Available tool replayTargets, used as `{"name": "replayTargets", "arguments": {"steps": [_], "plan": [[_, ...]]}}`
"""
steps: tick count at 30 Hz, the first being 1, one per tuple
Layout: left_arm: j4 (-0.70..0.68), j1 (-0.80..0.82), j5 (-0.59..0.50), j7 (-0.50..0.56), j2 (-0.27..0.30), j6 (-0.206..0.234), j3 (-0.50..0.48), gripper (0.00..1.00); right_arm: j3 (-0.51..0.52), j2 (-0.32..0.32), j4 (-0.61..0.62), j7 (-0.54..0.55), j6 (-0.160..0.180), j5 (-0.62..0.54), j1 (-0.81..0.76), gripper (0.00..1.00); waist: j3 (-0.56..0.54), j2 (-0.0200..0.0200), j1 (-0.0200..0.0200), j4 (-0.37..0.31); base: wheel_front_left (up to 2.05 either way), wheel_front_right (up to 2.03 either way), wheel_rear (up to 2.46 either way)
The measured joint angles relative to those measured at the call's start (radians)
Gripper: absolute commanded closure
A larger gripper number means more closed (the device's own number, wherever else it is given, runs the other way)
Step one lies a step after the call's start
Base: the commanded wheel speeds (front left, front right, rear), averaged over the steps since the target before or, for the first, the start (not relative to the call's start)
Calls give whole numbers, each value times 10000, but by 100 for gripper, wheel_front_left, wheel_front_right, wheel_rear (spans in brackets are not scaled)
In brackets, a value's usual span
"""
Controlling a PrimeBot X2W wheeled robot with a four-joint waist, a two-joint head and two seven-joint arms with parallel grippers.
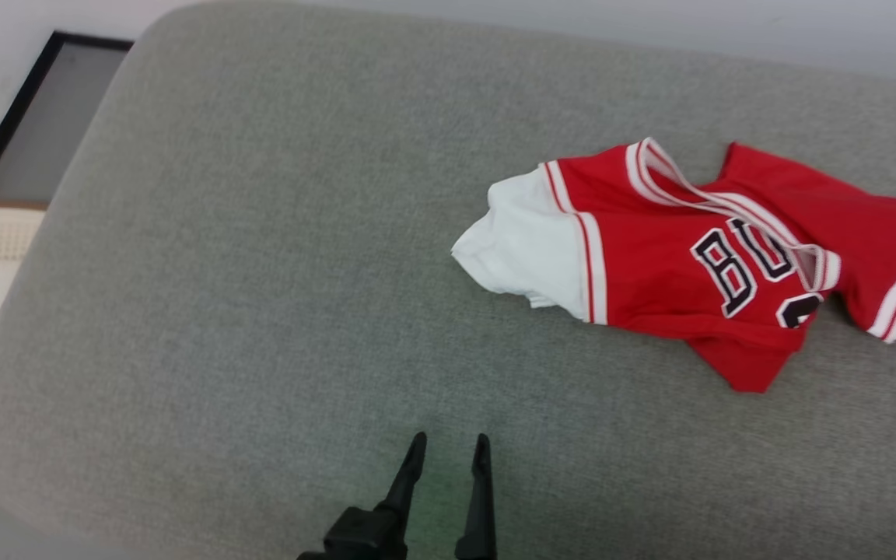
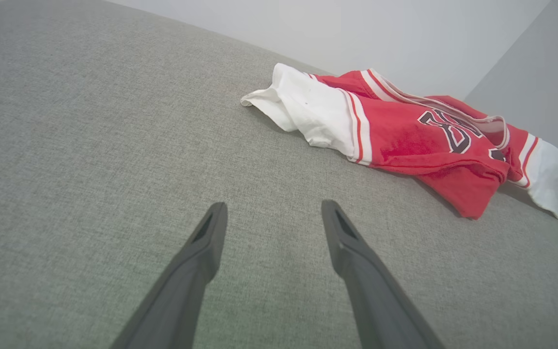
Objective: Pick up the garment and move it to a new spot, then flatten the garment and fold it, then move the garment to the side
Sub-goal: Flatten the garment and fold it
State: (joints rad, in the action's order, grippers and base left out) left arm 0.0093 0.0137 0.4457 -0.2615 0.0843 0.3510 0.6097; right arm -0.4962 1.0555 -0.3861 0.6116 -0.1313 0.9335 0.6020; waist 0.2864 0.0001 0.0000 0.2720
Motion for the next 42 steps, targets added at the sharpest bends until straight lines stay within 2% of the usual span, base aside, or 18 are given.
{"name": "replayTargets", "arguments": {"steps": [6, 7, 9, 10, 11, 20, 24, 29, 32, 34, 35, 36, 40, 41, 42], "plan": [[-92, 125, -372, -25, -192, 23, 226, 0, -401, -201, -754, 251, 0, 466, 452, 0, 448, 0, 0, 285, 0, 0, 0], [-128, 129, -426, -25, -221, 38, 257, 0, -412, -263, -840, 180, 0, 585, 522, 10, 520, 0, 0, 334, 0, 0, 0], [-180, 133, -462, -25, -253, 58, 301, 0, -545, -276, -892, 121, 0, 752, 591, 62, 637, 0, 0, 431, 0, 0, 0], [-211, 133, -520, -25, -268, 69, 313, 0, -581, -268, -926, 71, 0, 909, 610, 77, 694, -1, 0, 473, 0, 0, 0], [-224, 134, -539, -25, -278, 75, 320, 0, -633, -226, -943, 54, 0, 1022, 647, 99, 741, 0, 0, 512, 0, 0, 0], [-209, 434, -685, -25, -318, 92, 336, 0, -1170, -38, -997, -305, 0, 1661, 989, 100, 934, 0, 0, 528, 0, 0, 0], [-245, 1546, -679, 447, -240, -182, 157, 0, -1471, -71, -968, -527, 2, 1802, 1094, 100, 896, 0, 0, 435, 0, 0, 0], [-224, 4094, -456, 2378, 173, -648, -499, 0, -1852, -69, -849, -717, 8, 1918, 1328, 100, 984, -1, 0, 276, 0, 0, 0], [232, 5463, 516, 3862, 75, -961, -1009, 0, -2109, -73, -748, -798, 8, 1948, 1581, 100, 1103, 0, 0, 140, 0, 0, 0], [861, 6194, 1057, 5056, 94, -970, -1204, 0, -2293, -88, -683, -840, 8, 1948, 1780, 100, 1189, 0, 0, 23, 0, 0, 0], [861, 6194, 1057, 5056, 94, -970, -1204, 0, -2293, -88, -683, -840, 8, 1948, 1780, 100, 1189, 0, 0, 23, 0, 0, 0], [1175, 6530, 1101, 5555, 161, -947, -1254, 0, -2385, -104, -644, -846, 8, 1948, 1886, 100, 1234, 0, 0, -37, 0, 0, 0], [2324, 7401, 1588, 7519, 330, -454, -1546, 0, -2807, -184, -564, -924, 8, 1929, 2287, 100, 1381, 0, 0, -289, 0, 0, 0], [2510, 7515, 1732, 7875, 288, -247, -1634, 0, -2903, -207, -566, -938, 8, 1927, 2373, 100, 1412, 0, 0, -345, 0, 0, 0], [2821, 7636, 1941, 8550, 199, 242, -1783, 0, -3104, -280, -581, -1024, 8, 1910, 2526, 100, 1465, 0, 0, -442, 0, 0, 0]]}}
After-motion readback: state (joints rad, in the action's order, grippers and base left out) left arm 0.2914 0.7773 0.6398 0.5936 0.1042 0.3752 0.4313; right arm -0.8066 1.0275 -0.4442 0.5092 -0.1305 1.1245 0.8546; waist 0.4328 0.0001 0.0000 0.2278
